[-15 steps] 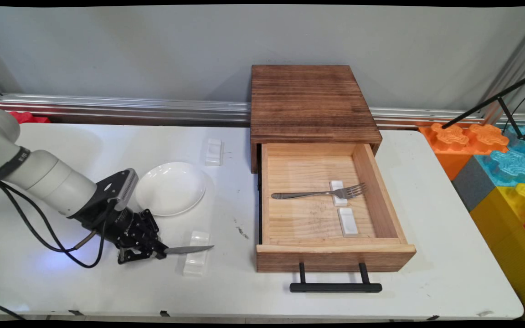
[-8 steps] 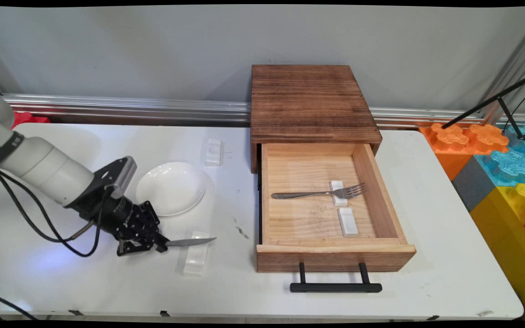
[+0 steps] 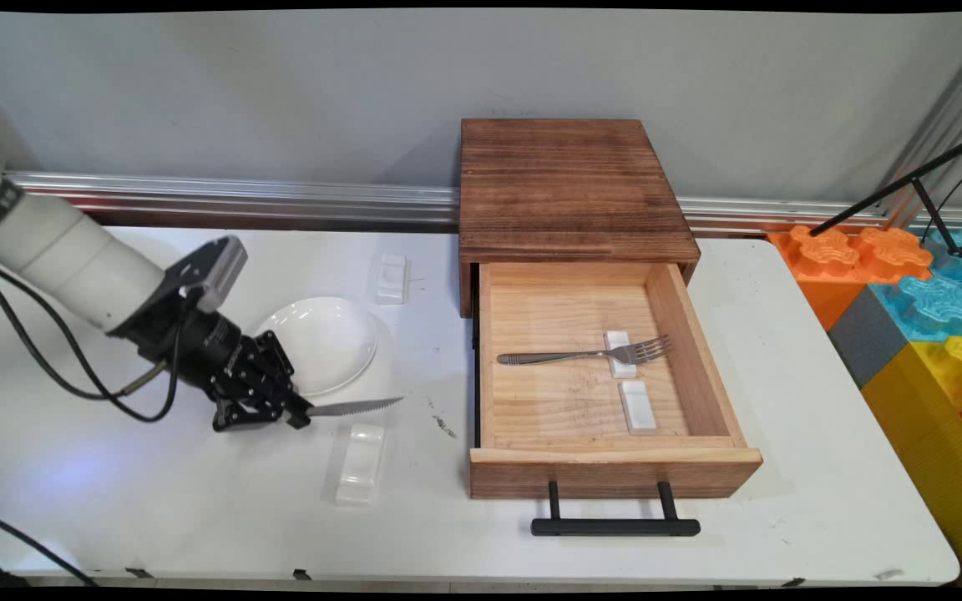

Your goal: Place the picked object into the drawer

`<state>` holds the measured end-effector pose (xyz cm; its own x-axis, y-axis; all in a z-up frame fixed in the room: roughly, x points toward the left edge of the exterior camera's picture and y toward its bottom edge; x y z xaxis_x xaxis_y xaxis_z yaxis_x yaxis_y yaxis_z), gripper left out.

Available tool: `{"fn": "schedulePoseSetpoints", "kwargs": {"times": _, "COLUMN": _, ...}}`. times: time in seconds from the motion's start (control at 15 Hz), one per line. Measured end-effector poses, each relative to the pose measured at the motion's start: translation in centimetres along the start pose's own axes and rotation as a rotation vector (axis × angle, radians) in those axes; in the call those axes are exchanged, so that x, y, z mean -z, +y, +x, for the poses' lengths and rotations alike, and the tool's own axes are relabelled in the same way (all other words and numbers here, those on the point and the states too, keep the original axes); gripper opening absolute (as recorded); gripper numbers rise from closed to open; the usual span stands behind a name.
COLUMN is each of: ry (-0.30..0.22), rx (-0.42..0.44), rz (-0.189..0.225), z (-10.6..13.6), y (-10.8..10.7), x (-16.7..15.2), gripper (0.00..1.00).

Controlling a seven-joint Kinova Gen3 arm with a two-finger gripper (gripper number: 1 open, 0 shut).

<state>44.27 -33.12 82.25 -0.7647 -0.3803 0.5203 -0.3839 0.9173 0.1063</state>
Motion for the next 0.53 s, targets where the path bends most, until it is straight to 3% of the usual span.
{"fn": "schedulePoseSetpoints", "kwargs": {"times": 0.53, "ry": 0.040, "rx": 0.014, "rz": 0.024, "z": 6.7, "y": -2.1, "x": 2.6, "gripper": 0.00}}
